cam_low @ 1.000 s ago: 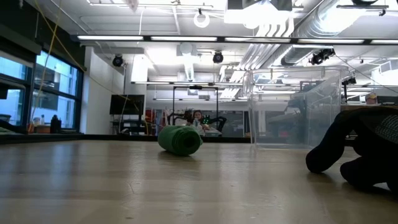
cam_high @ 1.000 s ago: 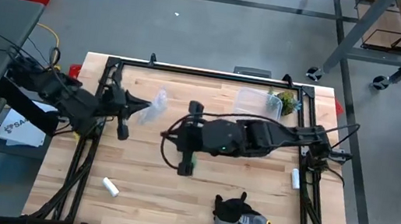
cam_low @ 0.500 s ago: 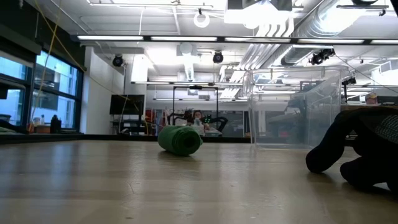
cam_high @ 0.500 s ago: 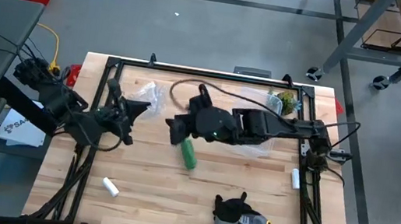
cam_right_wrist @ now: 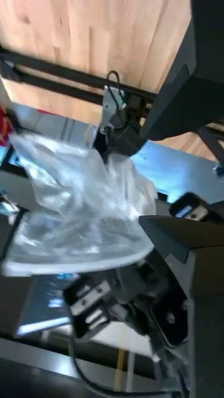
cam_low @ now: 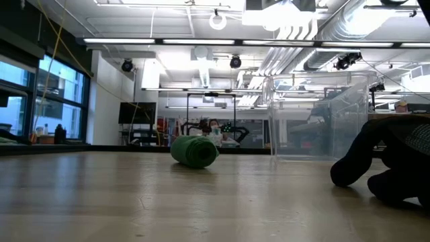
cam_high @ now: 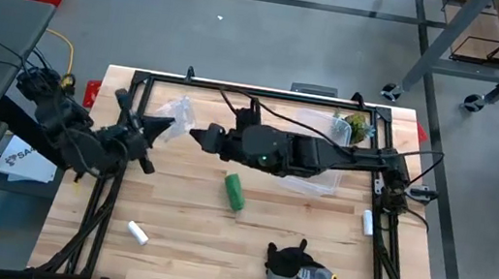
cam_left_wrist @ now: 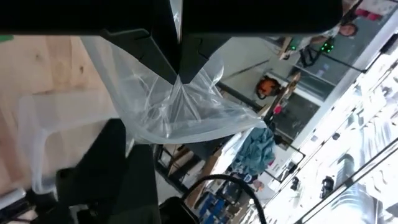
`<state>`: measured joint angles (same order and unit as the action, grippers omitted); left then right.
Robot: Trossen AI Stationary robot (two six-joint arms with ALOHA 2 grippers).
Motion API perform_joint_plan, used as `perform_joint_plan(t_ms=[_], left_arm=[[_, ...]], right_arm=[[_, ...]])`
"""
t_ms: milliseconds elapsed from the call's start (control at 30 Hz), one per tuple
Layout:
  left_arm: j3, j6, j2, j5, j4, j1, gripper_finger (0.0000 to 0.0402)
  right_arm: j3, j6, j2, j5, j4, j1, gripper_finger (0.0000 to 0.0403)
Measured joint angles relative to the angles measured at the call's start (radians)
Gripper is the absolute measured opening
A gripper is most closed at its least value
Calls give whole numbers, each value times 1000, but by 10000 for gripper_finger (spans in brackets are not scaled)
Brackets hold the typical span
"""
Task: Roll bandage
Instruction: Open the transparent zip bag
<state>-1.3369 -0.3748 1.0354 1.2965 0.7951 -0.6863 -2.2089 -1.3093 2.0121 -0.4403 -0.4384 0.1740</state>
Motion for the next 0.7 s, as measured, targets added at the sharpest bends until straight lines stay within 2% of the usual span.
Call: perform_joint_plan(t_ms=[133, 500, 700], left_arm=[[0, -25, -23, -1, 1, -16, 0], [0, -47, 5, -2, -15, 1, 0], [0, -47, 21, -1, -24, 12, 0]], right_arm=[[0, -55, 0, -79, 6, 5, 202], [0, -131, 54, -52, 194, -1, 202], [0, -157, 72, -70, 233, -11, 202]])
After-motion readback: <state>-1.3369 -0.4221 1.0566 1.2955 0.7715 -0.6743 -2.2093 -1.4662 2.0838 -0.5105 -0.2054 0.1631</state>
